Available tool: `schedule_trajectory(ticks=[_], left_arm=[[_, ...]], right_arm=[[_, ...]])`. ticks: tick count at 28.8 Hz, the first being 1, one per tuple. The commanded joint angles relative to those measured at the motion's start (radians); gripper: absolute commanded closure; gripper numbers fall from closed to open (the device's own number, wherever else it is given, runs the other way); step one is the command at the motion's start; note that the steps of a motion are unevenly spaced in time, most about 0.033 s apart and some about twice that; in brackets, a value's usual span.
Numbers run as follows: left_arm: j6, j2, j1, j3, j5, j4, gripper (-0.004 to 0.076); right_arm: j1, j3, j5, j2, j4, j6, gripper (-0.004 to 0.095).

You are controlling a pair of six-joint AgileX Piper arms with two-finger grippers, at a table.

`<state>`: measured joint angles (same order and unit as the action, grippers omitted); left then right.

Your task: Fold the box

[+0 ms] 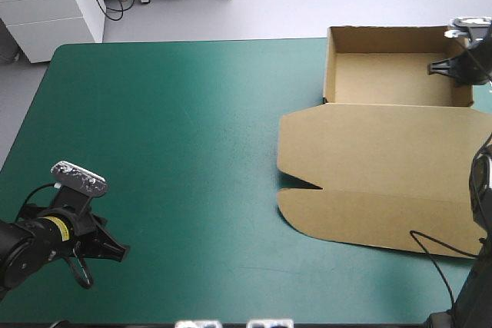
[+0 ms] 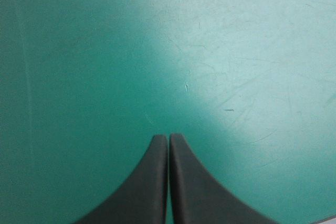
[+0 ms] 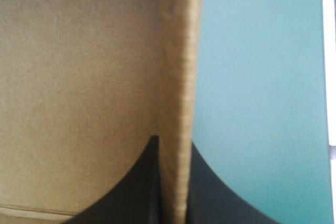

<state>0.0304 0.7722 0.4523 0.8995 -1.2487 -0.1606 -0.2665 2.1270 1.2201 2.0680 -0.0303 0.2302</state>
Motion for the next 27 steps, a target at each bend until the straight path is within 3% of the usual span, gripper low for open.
schedule_trajectory(ticks=[1, 7, 10, 12, 18, 20, 24, 27], left_arm=[[0.01, -0.002, 0.001, 0.023, -0.002, -0.011, 0.0731], [0.008, -0.002, 0.001, 0.023, -0.001, -0.011, 0.0731], [0.008, -0.002, 0.001, 0.023, -0.001, -0.011, 0.0731], [0.008, -0.002, 0.001, 0.023, -0.001, -0.011, 0.0731], [0.006, -0.002, 0.001, 0.023, 0.004, -0.011, 0.0731], [0.006, -0.002, 0.001, 0.023, 0.008, -0.011, 0.0731], [0.006, -0.002, 0.001, 0.023, 0.035, -0.011, 0.0731], [0.007, -0.002, 0.001, 0.023, 0.037, -0.011, 0.0731]], right_arm=[[-0.101, 0.035, -0.046, -0.044, -0.033, 0.002, 0.0927], [-0.178, 0.035, -0.039, 0.004, -0.061, 0.002, 0.0926], [-0.189, 0.035, -0.039, 0.023, -0.061, 0.006, 0.086], [-0.189, 0.035, -0.045, 0.028, -0.061, 0.028, 0.0738], [-0.189, 0.044, -0.097, 0.008, -0.049, 0.012, 0.0112], [-0.189, 0.058, -0.095, -0.008, -0.031, -0.017, -0.0007], [-0.189, 0.104, -0.039, -0.056, -0.03, -0.037, -0.0008], [-0.189, 0.146, 0.023, -0.13, -0.126, -0.048, 0.0081]])
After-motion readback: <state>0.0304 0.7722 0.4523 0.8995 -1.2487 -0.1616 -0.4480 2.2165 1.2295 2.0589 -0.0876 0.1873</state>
